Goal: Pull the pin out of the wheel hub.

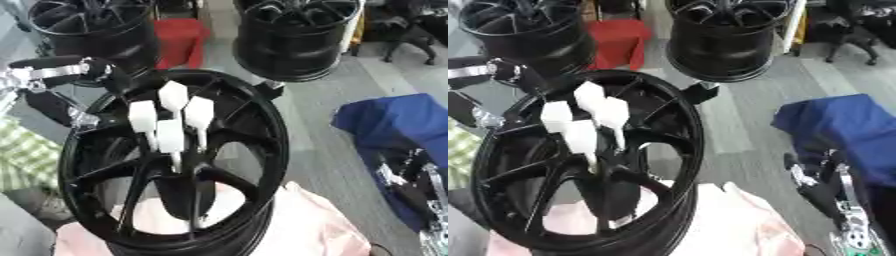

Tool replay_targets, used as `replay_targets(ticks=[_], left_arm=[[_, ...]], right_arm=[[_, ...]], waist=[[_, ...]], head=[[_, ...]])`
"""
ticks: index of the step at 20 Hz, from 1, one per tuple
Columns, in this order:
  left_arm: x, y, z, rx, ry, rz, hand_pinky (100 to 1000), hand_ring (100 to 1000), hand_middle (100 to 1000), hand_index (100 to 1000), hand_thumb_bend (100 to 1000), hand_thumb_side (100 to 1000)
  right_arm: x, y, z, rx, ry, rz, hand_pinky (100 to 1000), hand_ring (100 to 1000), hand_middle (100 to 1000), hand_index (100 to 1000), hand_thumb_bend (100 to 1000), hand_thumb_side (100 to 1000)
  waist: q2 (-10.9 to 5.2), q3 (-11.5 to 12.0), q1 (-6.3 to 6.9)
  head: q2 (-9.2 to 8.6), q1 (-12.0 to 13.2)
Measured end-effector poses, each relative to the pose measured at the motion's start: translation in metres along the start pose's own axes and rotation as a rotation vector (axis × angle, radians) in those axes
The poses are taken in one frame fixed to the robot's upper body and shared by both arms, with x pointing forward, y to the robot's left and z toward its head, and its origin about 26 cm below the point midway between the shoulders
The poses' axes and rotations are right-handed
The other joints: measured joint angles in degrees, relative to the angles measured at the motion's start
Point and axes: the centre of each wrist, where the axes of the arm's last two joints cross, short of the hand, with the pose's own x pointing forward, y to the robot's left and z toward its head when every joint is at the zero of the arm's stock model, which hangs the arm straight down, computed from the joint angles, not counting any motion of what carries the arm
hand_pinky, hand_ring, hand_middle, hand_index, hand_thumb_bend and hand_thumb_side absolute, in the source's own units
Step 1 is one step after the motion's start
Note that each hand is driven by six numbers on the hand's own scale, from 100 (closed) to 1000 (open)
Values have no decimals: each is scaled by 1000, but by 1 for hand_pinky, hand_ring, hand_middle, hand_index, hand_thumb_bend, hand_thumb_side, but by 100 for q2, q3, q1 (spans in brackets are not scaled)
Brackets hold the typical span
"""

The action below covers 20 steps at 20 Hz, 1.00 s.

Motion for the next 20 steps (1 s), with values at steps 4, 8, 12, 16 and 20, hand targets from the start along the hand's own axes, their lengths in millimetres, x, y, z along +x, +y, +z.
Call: replay_targets(ticks=[4, 8, 12, 16, 20], left_arm=[[2, 0, -5, -26, -2, 29, 789, 751, 785, 882, 368, 355], [3, 0, -9, -35, 1, 23, 790, 752, 789, 883, 357, 333], [1, -3, -13, -41, 17, 10, 788, 749, 787, 882, 341, 309], [-3, -7, -17, -42, 35, -4, 786, 747, 785, 879, 338, 291], [-6, -11, -21, -39, 35, -2, 786, 748, 786, 875, 346, 290]], right_arm=[[0, 0, 0, 0, 0, 0, 565, 698, 739, 927, 393, 422], [0, 0, 0, 0, 0, 0, 565, 698, 739, 927, 394, 422], [0, 0, 0, 0, 0, 0, 565, 698, 739, 927, 394, 423], [0, 0, 0, 0, 0, 0, 565, 698, 739, 927, 394, 423], [0, 0, 0, 0, 0, 0, 565, 698, 739, 927, 394, 423]], waist=[[-9, -1, -8], [-9, -1, -8], [-9, -3, -10], [-9, -9, -13], [-9, -18, -16]], head=[[2, 0], [2, 0], [2, -1], [2, -2], [2, -2]])
